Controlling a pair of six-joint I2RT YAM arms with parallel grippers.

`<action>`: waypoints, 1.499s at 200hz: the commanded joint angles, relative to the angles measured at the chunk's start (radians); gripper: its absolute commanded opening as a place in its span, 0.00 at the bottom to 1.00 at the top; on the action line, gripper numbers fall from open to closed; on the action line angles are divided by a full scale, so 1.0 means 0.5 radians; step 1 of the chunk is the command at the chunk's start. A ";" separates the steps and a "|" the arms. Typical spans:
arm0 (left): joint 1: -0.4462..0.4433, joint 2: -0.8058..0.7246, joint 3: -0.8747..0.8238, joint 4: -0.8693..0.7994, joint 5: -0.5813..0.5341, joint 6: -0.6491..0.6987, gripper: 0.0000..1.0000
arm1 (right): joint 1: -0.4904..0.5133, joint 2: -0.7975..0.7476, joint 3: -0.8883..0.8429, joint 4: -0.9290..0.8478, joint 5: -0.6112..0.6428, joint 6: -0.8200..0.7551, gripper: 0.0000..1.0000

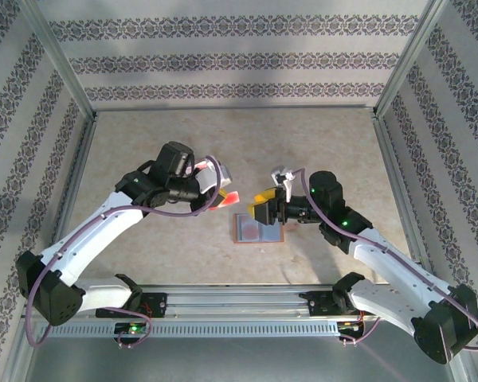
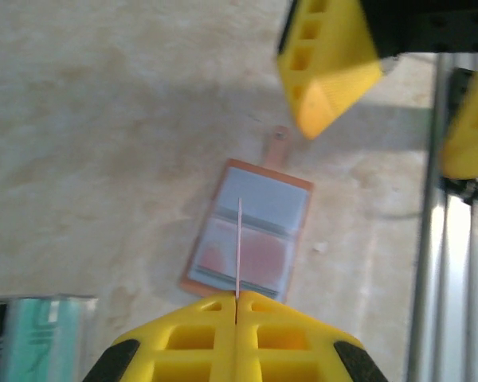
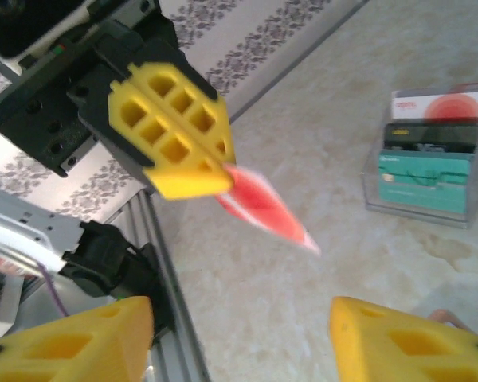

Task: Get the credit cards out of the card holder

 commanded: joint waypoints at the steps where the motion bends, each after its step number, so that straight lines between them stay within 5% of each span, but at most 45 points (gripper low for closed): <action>1: 0.124 0.032 -0.022 0.256 -0.184 -0.022 0.00 | -0.008 -0.035 -0.029 -0.071 0.267 0.041 0.98; 64: 0.471 0.257 -0.120 0.768 -0.183 0.269 0.00 | -0.002 -0.084 -0.032 -0.394 1.119 0.292 0.98; 150: 0.721 0.609 -0.115 0.962 0.126 0.688 0.00 | -0.005 -0.232 -0.036 -0.638 1.575 0.488 0.98; 300: 0.800 0.989 0.019 0.897 0.172 0.920 0.00 | -0.005 -0.254 -0.036 -0.649 1.585 0.474 0.98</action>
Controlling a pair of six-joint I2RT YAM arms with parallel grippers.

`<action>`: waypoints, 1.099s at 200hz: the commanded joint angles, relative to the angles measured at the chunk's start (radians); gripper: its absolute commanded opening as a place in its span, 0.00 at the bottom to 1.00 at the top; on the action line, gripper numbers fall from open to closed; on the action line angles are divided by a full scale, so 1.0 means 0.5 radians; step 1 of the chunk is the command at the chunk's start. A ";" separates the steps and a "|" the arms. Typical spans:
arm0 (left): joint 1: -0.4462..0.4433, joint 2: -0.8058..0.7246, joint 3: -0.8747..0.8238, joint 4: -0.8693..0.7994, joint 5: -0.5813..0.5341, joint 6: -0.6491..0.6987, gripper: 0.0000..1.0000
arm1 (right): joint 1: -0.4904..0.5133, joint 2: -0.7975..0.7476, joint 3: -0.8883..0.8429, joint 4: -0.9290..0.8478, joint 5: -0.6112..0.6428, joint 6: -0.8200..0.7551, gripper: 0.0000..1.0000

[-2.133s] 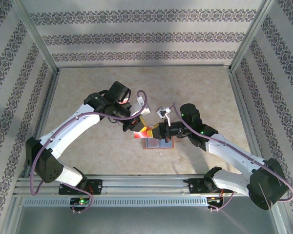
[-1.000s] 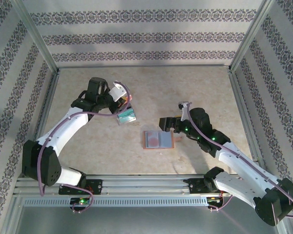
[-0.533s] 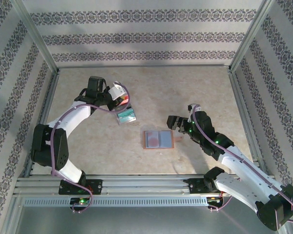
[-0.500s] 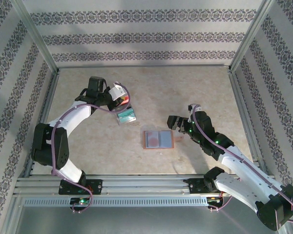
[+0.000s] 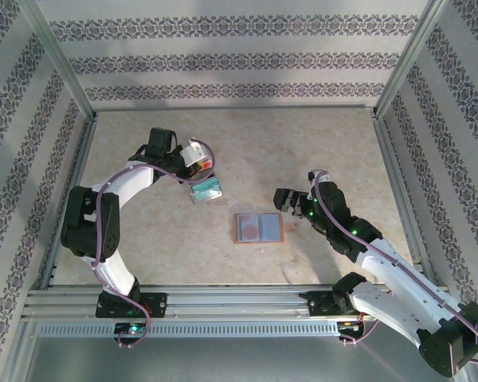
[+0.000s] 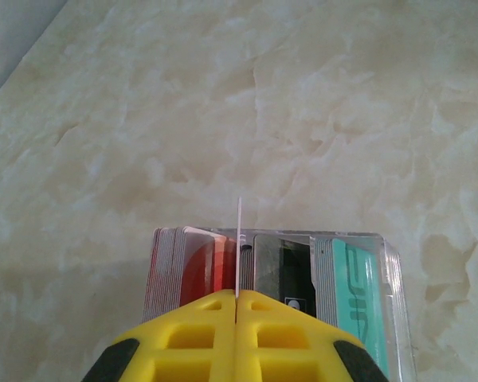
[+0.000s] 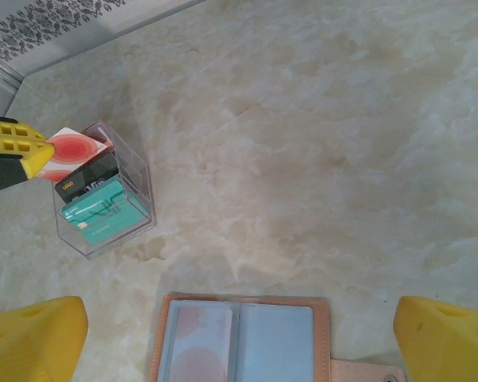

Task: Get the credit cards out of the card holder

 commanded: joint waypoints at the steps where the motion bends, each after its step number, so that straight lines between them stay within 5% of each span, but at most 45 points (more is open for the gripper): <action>1: 0.043 0.037 0.077 -0.004 0.094 0.131 0.00 | -0.006 -0.026 0.027 -0.025 0.029 0.006 0.98; 220: 0.094 0.204 0.223 -0.200 0.109 0.262 0.02 | -0.015 -0.027 0.071 -0.070 0.033 0.018 0.98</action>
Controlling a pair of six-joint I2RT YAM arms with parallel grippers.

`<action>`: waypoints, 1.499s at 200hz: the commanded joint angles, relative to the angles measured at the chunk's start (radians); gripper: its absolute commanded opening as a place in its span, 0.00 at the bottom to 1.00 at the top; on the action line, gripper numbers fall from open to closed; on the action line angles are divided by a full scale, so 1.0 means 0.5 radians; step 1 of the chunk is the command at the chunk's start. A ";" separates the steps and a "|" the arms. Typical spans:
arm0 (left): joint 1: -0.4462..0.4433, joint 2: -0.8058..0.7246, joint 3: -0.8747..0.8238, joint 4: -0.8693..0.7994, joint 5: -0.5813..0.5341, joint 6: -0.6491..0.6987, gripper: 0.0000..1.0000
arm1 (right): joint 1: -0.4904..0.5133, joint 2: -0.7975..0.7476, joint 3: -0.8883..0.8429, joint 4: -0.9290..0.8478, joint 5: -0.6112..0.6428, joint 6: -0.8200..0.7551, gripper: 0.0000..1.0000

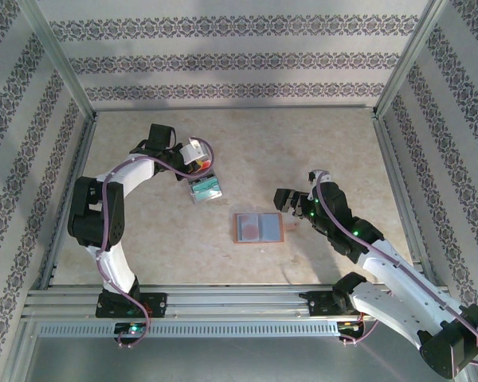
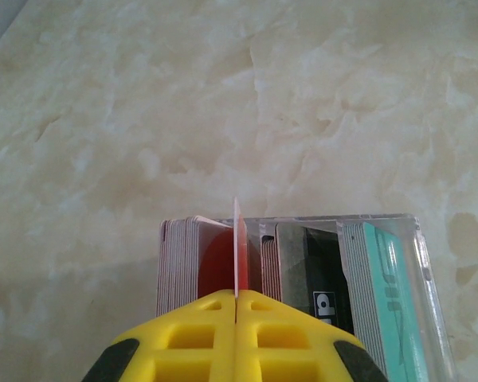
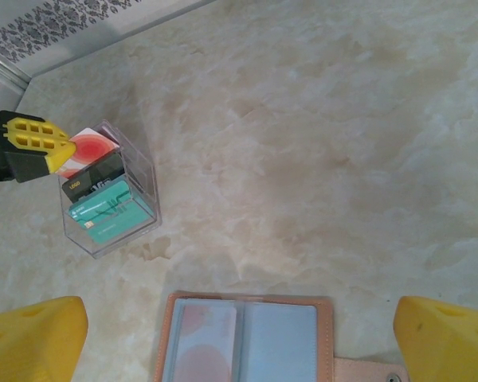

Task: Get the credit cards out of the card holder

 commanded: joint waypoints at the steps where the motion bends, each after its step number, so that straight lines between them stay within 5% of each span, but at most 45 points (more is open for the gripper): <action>1: 0.023 0.002 0.039 -0.046 0.010 0.081 0.02 | -0.014 0.003 0.068 -0.055 0.050 0.020 0.98; 61: 0.023 -0.103 0.026 -0.092 0.057 0.080 0.31 | 0.010 0.150 0.147 -0.153 0.083 0.004 0.98; 110: 0.020 -0.362 -0.086 -0.011 0.101 -0.029 0.54 | 0.120 0.316 0.232 -0.305 0.118 -0.024 0.82; 159: 0.017 -0.687 -0.255 0.182 -0.067 -0.663 1.00 | 0.326 0.602 0.351 -0.475 0.184 0.047 0.71; 210: 0.017 -0.923 -0.370 0.183 -0.503 -1.523 0.99 | 0.589 0.960 0.548 -0.609 0.284 0.130 0.66; 300: 0.016 -1.251 -0.800 0.206 -0.852 -2.305 0.99 | 0.749 1.572 0.829 -0.636 0.113 0.102 0.63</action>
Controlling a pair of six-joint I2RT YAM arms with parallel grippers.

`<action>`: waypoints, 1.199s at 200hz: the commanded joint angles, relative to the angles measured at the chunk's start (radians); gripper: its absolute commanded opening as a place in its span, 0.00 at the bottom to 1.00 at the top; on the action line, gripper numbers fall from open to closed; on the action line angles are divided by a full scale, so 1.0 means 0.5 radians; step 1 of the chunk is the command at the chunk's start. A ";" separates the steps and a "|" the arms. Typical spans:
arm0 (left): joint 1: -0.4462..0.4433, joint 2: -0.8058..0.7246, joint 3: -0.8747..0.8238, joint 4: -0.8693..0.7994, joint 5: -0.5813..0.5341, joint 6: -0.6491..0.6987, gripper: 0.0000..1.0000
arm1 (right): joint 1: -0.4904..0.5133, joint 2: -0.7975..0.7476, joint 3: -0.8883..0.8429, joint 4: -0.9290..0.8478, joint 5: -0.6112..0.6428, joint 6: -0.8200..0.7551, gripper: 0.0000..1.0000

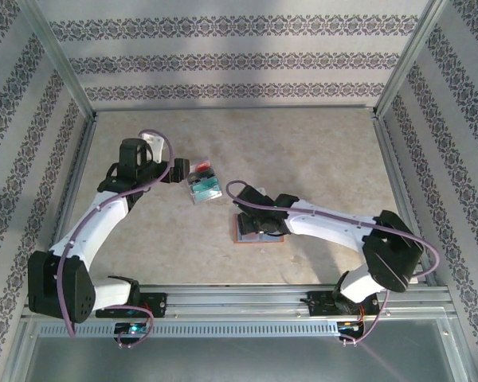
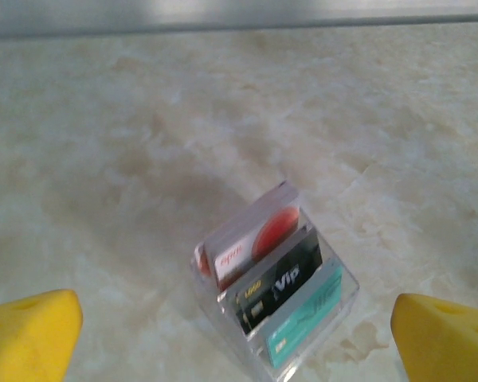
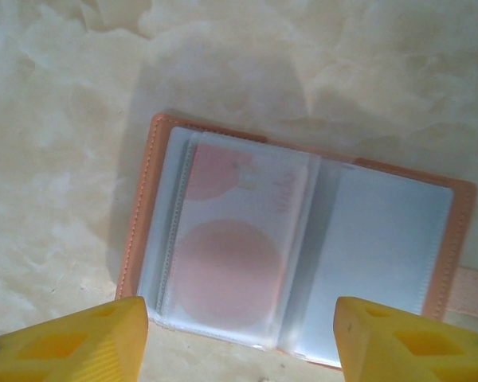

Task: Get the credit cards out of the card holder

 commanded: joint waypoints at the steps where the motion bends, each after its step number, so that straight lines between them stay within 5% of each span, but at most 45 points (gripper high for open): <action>1: 0.015 -0.097 -0.119 0.088 -0.104 -0.305 0.99 | 0.027 0.121 0.093 -0.065 -0.051 -0.002 0.63; 112: 0.016 -0.114 -0.259 0.214 -0.011 -0.482 0.99 | 0.019 0.454 0.169 -0.053 -0.110 0.001 0.66; 240: 0.017 -0.180 -0.224 0.147 0.015 -0.463 0.99 | -0.058 0.294 0.038 0.092 -0.201 0.012 0.32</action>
